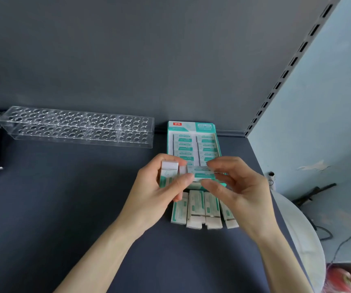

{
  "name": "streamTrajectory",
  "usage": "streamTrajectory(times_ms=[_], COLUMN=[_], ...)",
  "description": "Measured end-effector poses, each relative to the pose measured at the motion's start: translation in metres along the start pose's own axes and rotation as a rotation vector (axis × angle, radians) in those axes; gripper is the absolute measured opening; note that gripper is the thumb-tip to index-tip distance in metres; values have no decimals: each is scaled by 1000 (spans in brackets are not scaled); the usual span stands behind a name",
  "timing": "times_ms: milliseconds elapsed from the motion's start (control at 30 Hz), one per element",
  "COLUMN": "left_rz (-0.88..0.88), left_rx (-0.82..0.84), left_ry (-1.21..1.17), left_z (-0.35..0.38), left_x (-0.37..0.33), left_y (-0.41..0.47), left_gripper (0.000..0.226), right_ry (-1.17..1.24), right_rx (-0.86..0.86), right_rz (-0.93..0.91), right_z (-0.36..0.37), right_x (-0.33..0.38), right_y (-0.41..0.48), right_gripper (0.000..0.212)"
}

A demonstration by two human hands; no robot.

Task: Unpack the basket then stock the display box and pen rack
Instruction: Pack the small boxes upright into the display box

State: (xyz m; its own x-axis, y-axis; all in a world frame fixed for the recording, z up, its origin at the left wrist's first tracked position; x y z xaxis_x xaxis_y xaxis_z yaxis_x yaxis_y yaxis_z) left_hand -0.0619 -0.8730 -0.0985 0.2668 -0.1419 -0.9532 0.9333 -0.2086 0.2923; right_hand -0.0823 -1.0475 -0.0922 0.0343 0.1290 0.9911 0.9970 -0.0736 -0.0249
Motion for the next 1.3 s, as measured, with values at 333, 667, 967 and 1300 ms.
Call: streamTrajectory(times_ms=[333,667,967,1300], left_rz=[-82,-10,-23,5], left_rx=[-335,-424,-449,-400], left_ry=[-17,-101,-171,-168], left_z=[-9,-13,-15,-13], left_x=[13,23,25,22], left_y=[29,34,34,33], left_gripper=[17,17,23,19], right_ry=[-478,-768,-807,-258], right_rx=[-161,-79,-59,193], right_rz=[-82,-125,-148,124], right_z=[2,24,23,15], right_x=[6,6,-1,14], right_y=[71,114,117,92], right_gripper=[18,12,12,17])
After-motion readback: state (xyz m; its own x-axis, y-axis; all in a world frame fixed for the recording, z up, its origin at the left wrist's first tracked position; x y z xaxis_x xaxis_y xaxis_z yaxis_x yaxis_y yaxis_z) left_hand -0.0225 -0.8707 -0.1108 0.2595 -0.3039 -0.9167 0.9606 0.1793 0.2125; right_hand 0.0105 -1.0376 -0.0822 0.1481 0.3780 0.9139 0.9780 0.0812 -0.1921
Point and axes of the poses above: each hand's wrist, its own y-axis towards the middle knuckle, its own z-axis out of the palm, x = y × z, the point moved 1 cm from there along y, towards the middle knuckle, and after that the axes turned 14 degrees about z, right-handed, at the moved point
